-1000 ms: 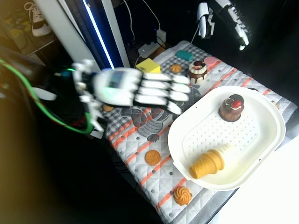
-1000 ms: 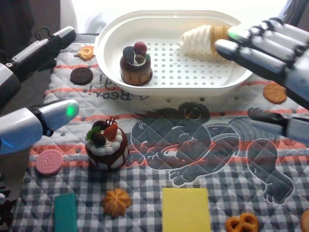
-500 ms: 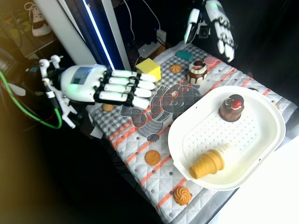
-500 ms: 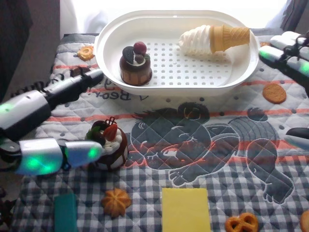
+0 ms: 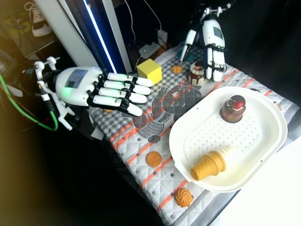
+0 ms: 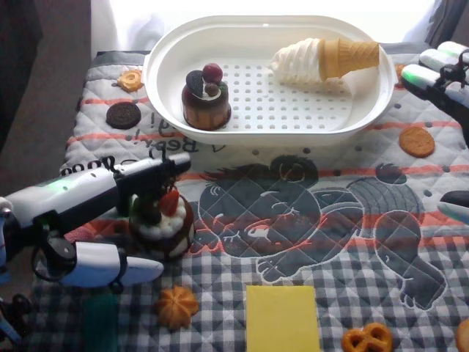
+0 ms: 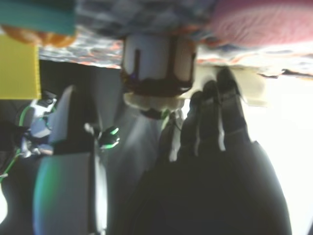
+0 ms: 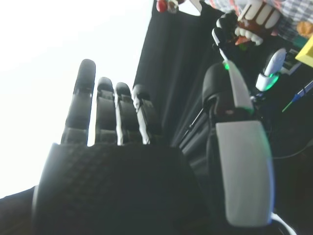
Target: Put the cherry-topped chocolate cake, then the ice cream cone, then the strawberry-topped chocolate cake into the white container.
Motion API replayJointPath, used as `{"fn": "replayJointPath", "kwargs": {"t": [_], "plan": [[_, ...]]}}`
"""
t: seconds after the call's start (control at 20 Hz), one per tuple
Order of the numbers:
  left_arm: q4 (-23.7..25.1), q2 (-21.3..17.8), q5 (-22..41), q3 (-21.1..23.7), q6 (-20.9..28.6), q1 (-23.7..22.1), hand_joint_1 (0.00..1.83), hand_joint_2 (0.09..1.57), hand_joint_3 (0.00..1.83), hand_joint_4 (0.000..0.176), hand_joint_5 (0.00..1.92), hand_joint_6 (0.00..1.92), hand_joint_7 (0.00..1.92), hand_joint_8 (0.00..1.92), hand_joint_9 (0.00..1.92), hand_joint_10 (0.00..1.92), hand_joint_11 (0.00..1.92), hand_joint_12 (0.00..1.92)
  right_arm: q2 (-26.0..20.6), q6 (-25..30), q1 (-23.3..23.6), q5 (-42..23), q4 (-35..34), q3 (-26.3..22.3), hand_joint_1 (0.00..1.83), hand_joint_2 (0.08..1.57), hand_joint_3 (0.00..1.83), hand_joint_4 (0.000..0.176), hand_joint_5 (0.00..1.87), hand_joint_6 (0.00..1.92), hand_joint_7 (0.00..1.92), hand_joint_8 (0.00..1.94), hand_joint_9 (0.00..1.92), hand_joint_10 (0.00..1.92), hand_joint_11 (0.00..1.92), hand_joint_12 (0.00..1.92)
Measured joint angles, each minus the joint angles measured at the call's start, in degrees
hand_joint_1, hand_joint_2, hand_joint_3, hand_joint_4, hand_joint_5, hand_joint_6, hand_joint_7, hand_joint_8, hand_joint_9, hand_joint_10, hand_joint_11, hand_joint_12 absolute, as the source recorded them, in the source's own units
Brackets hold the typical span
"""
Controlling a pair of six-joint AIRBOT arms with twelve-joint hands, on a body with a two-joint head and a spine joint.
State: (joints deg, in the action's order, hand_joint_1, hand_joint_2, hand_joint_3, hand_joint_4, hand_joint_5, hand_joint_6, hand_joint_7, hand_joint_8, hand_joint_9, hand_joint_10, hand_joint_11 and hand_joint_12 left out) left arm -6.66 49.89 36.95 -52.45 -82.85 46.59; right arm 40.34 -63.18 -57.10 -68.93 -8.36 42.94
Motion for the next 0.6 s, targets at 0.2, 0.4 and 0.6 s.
{"fn": "replayJointPath", "kwargs": {"t": [0.2,0.4,0.6], "plan": [[-0.02,-0.17,2.23,0.13,-0.28,-1.11,1.34,1.22,0.00,0.000,0.65,1.40,0.80,1.29,0.76,1.49,0.63,1.74,0.04,0.02,-0.81,-0.44,-0.74,0.00,0.71,1.21,0.00,0.000,0.00,0.00,0.00,0.00,0.02,0.06,0.00,0.75],[0.13,-0.09,5.81,-0.79,-0.24,-5.16,1.18,1.21,0.00,0.000,0.77,1.24,0.84,1.34,0.67,1.44,0.52,1.87,0.04,0.02,-0.85,-0.72,-0.87,0.00,0.73,1.22,0.00,0.000,0.00,0.00,0.00,0.00,0.00,0.08,0.00,0.73],[-0.50,4.46,3.87,-5.97,-1.01,-14.03,1.34,1.22,0.00,0.000,0.74,1.17,0.80,1.40,0.69,1.59,0.48,1.89,0.15,0.04,-1.42,-1.25,-1.11,0.00,0.73,1.21,0.00,0.000,0.00,0.00,0.00,0.00,0.00,0.11,0.00,0.80]]}}
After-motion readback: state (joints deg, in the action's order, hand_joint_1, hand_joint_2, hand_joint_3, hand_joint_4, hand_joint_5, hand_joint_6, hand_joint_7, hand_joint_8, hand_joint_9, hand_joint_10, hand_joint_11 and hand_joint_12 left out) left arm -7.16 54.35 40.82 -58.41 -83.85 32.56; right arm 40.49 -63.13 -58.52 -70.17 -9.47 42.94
